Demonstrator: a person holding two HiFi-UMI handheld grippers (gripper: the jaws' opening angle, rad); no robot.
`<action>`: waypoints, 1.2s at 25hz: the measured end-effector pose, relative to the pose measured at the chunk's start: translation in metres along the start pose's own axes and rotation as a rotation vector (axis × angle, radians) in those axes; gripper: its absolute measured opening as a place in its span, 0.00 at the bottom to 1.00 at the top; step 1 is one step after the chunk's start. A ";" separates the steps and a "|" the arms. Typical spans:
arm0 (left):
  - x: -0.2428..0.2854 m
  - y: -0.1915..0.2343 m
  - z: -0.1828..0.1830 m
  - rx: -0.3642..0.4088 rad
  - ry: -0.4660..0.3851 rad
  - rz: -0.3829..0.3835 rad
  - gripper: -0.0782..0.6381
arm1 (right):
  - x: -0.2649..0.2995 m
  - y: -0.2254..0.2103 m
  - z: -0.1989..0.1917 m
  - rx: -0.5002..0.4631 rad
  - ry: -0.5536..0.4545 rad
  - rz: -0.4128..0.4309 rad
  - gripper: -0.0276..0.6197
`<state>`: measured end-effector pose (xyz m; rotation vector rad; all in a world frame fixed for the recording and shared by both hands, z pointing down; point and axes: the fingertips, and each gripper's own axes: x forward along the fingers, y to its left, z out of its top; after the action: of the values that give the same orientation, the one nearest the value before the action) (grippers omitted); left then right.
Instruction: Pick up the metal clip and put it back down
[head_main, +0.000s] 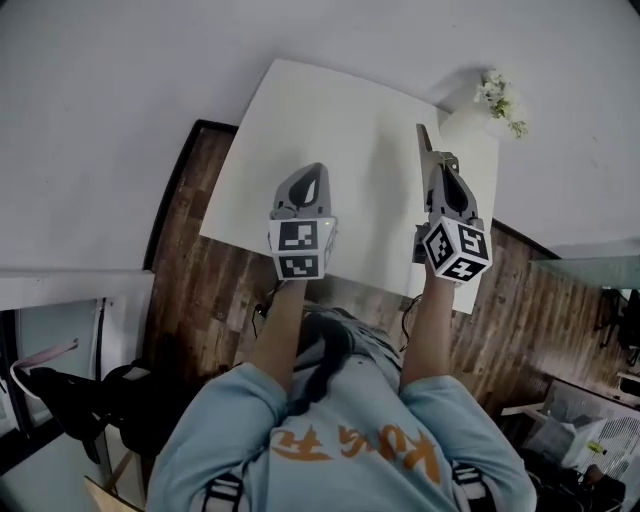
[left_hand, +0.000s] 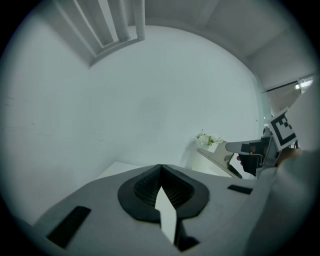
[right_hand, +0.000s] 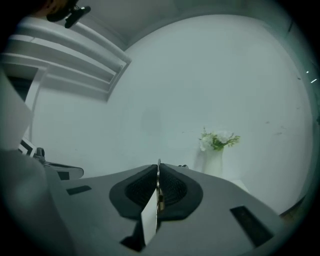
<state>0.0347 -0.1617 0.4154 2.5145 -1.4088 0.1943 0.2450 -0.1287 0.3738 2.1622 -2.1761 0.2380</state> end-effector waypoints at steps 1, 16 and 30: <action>-0.006 -0.007 0.003 0.009 -0.009 -0.003 0.14 | -0.012 -0.007 0.001 0.005 -0.008 -0.012 0.08; -0.037 -0.016 -0.028 0.060 0.068 0.042 0.14 | -0.021 0.006 -0.038 0.090 0.030 0.071 0.08; -0.043 0.056 -0.108 -0.012 0.236 0.188 0.14 | 0.043 0.086 -0.142 0.160 0.248 0.262 0.08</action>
<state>-0.0347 -0.1246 0.5171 2.2597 -1.5391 0.4978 0.1496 -0.1492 0.5153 1.7934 -2.3537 0.6775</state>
